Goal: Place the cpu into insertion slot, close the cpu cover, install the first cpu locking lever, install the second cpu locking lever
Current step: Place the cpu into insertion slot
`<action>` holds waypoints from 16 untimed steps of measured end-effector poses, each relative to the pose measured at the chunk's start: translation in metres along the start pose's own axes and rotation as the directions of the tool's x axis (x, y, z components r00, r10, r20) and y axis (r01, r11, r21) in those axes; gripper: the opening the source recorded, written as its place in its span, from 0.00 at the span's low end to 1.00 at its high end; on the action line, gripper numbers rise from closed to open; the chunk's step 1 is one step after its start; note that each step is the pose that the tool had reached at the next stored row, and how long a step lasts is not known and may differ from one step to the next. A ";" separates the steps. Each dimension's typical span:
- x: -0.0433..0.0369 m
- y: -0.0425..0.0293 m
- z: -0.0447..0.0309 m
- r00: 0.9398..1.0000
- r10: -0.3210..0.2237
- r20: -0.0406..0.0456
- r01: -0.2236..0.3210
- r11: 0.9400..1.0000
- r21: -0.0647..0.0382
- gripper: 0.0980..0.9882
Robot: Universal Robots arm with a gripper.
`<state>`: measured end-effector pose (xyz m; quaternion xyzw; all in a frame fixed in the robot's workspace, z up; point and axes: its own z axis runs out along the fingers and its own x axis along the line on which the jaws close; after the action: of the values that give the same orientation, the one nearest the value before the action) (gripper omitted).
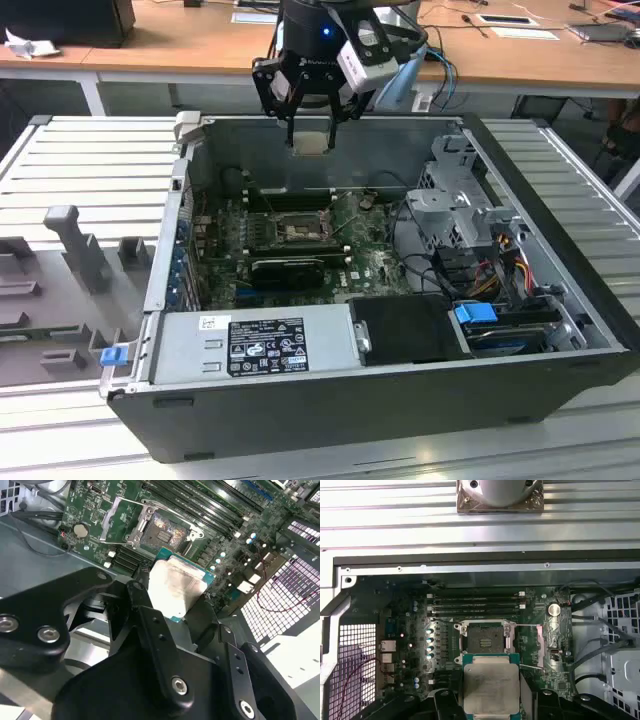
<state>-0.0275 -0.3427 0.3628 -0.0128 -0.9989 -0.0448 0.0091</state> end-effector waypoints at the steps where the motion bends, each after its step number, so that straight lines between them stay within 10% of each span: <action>1: 0.0000 0.0000 0.0000 1.000 0.000 0.000 0.000 1.000 0.000 0.50; 16: 0.0000 -0.0005 0.0034 0.998 0.060 0.005 -0.060 0.998 0.000 0.50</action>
<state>-0.0275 -0.3429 0.3594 -0.0431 -0.9981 -0.0444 0.0077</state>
